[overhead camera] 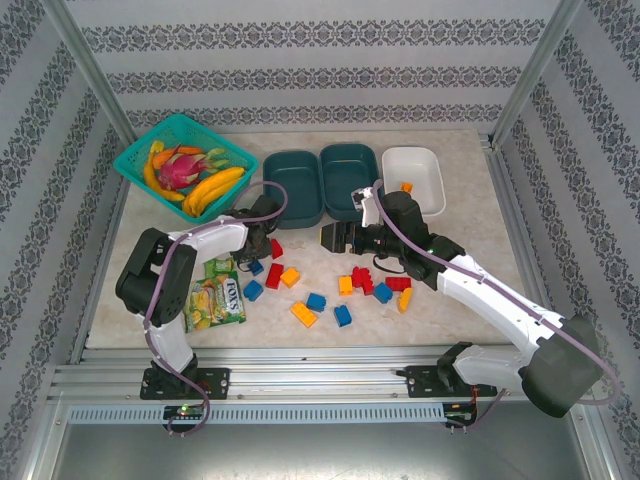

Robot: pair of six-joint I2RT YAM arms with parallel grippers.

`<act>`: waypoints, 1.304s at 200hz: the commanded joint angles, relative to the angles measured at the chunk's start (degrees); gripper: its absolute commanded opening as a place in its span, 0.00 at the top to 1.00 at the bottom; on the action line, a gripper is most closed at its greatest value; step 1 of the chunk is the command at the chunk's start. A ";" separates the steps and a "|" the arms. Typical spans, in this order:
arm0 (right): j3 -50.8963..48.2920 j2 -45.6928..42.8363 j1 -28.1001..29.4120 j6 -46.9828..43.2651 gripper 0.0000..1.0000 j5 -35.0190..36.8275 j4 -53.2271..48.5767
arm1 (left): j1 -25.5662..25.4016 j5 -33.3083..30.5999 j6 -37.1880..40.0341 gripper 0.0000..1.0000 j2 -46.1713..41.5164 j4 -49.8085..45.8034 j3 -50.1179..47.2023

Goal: Sort the legos into containers by color

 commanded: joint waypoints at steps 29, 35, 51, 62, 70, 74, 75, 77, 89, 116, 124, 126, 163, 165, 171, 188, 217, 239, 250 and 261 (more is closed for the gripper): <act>0.58 -0.13 -0.27 0.21 0.24 0.04 -0.22 | 0.65 -1.33 0.30 0.69 -6.43 -3.37 5.71; 0.82 -0.30 -0.25 0.15 0.24 0.49 -0.61 | 0.52 -0.90 -0.15 0.69 -7.22 -3.85 6.80; 1.61 -1.12 -0.10 -0.44 0.24 2.79 -2.02 | 0.48 0.70 -0.62 0.70 -7.91 -5.31 11.00; 1.96 -1.76 0.02 -0.68 0.24 4.78 -2.46 | 0.47 2.53 -0.05 0.69 -6.88 -5.56 14.74; 1.81 -2.35 0.00 -0.45 0.23 6.82 -2.26 | 0.40 4.03 0.41 0.69 -5.32 -5.70 17.63; 1.69 -2.76 0.01 -0.20 0.23 7.98 -1.87 | 0.50 4.81 0.66 0.69 -4.23 -5.85 19.33; 1.62 -2.85 0.01 -0.15 0.23 8.29 -1.72 | 0.53 4.81 0.74 0.69 -4.09 -5.88 19.75; 1.42 -3.03 -0.03 0.00 0.23 8.84 -1.43 | 0.44 5.26 0.88 0.69 -3.39 -5.91 20.52; 0.01 -4.30 -0.18 1.09 0.21 12.52 1.62 | 0.48 7.31 2.10 0.69 0.41 -5.82 25.72; -2.40 -4.60 -1.82 4.89 0.18 19.20 7.01 | 0.49 10.62 3.61 0.69 11.84 -8.45 39.18; -2.12 -3.95 -2.90 6.50 0.18 19.90 6.92 | 0.56 10.88 3.53 0.69 14.96 -9.18 42.66; -2.00 -3.81 -3.19 6.92 0.18 19.92 6.78 | 0.54 10.93 3.45 0.69 15.76 -9.35 43.46; 0.39 -1.73 -6.57 10.49 0.18 18.62 4.29 | 1.85 11.54 3.08 0.69 28.22 -12.93 56.44; 0.54 -1.72 -6.55 10.42 0.18 18.63 3.96 | 1.94 11.69 3.03 0.68 28.81 -12.94 56.85; 0.97 -1.77 -6.66 10.26 0.18 18.54 3.00 | 2.18 12.38 2.82 0.68 30.15 -13.02 57.97; 1.37 -2.21 -6.88 10.02 0.18 18.37 0.04 | 2.63 13.87 2.63 0.66 33.22 -13.54 60.67; 0.55 -4.04 -7.22 11.00 0.18 19.90 -6.88 | 2.75 16.61 2.30 0.52 35.84 -14.34 62.09; 0.03 -5.79 -8.94 12.50 0.18 21.58 -14.48 | 2.76 17.12 1.96 0.43 35.25 -14.66 61.41; -0.08 -6.45 -10.24 13.18 0.19 22.66 -18.88 | 2.76 17.20 1.94 0.37 34.39 -14.38 61.12; -0.41 -7.18 -11.96 14.02 0.19 23.30 -22.31 | 2.75 17.28 2.03 0.34 33.17 -14.39 61.12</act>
